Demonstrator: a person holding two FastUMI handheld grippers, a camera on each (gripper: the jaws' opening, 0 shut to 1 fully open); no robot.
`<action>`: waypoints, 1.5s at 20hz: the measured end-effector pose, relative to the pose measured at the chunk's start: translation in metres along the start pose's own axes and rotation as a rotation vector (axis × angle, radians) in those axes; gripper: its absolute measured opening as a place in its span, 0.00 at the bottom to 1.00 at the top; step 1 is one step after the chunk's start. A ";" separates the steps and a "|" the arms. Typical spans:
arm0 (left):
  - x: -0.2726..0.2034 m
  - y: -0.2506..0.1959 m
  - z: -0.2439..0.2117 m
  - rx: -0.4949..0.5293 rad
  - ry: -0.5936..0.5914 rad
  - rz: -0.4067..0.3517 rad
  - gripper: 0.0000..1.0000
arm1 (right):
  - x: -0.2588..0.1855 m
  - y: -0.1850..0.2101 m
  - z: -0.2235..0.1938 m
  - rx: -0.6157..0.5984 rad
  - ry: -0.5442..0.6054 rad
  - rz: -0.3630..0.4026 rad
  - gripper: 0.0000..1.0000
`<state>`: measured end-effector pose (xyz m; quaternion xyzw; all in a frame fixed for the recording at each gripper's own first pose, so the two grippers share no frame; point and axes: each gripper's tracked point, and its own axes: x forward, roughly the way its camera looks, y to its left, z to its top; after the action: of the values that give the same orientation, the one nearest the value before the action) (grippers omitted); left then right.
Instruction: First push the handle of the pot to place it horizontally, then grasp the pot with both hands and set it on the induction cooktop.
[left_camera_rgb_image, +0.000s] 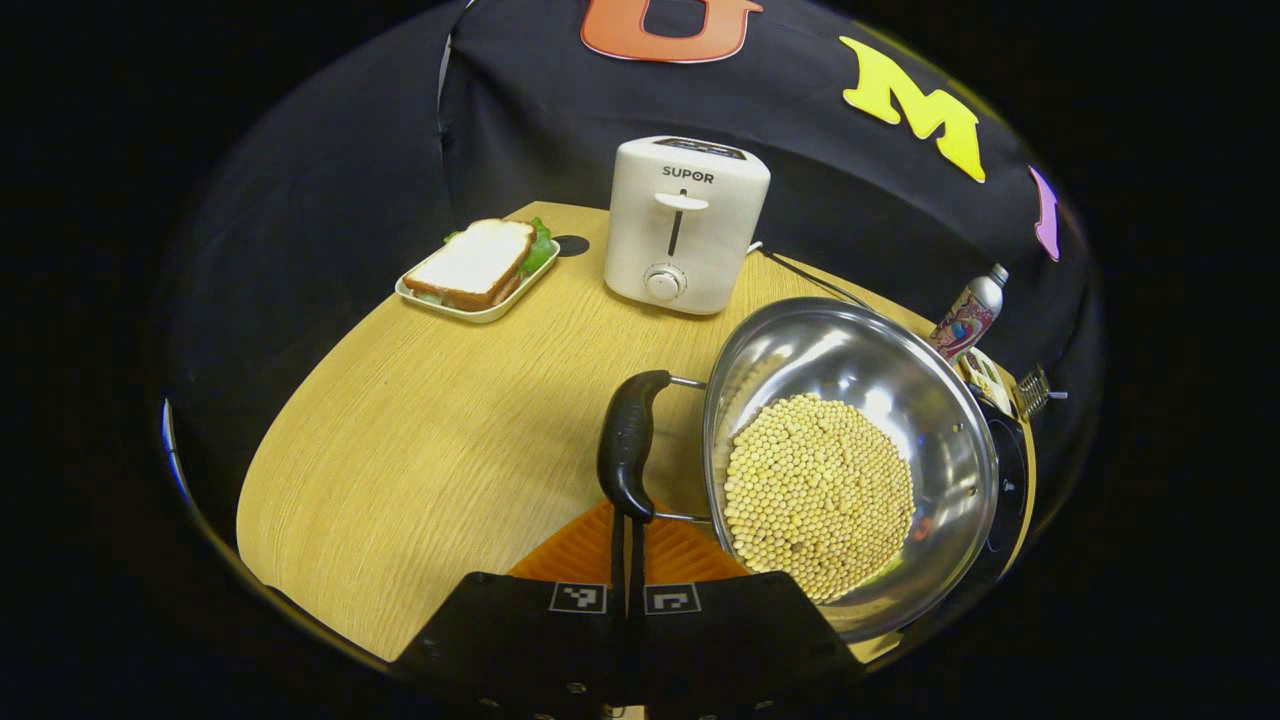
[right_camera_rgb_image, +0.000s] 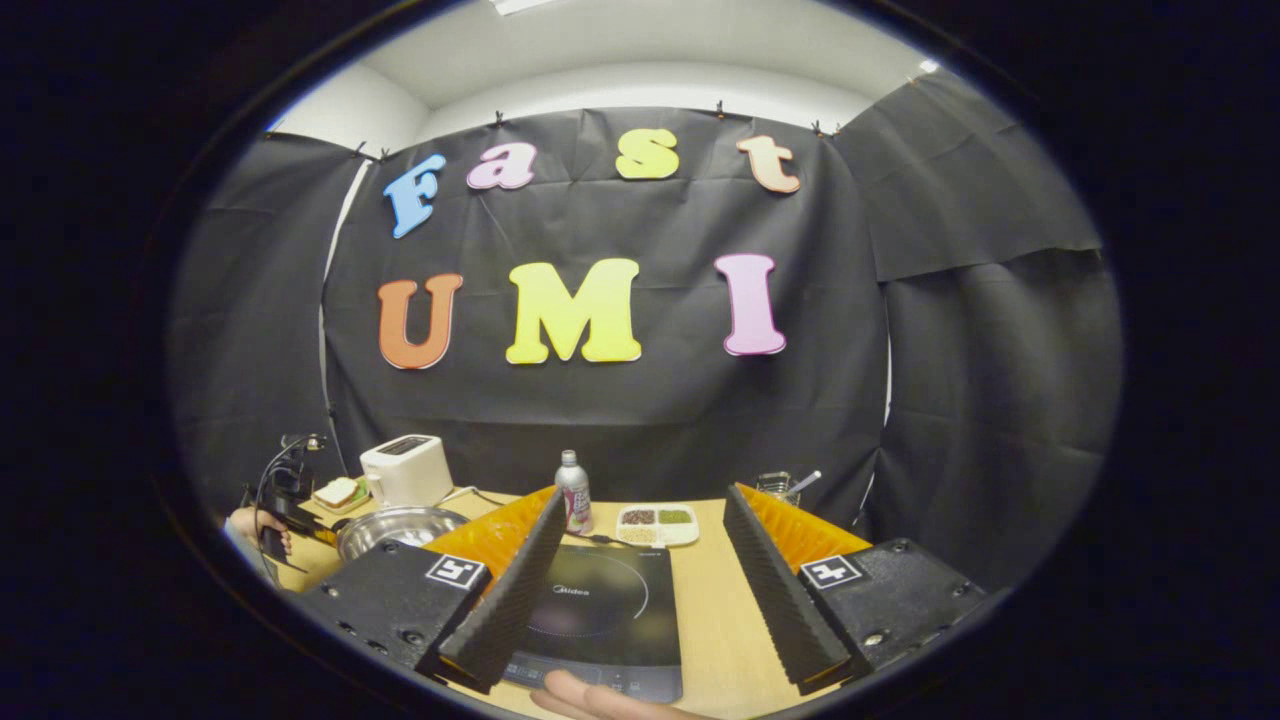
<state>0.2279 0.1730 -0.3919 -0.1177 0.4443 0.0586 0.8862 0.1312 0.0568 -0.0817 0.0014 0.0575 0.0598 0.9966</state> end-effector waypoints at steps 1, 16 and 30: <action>0.001 0.002 0.001 0.002 0.000 0.006 0.00 | 0.000 0.000 -0.001 0.001 0.005 -0.003 0.98; -0.084 -0.003 -0.011 0.090 -0.170 -0.069 0.97 | 0.027 0.066 -0.064 -0.008 0.153 0.046 0.99; -0.096 -0.031 0.046 0.141 -0.328 -0.090 0.96 | 0.110 0.167 -0.144 -0.069 0.383 0.150 0.99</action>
<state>0.2123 0.1547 -0.2834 -0.0638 0.2912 0.0058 0.9545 0.2027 0.2354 -0.2356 -0.0400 0.2437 0.1348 0.9596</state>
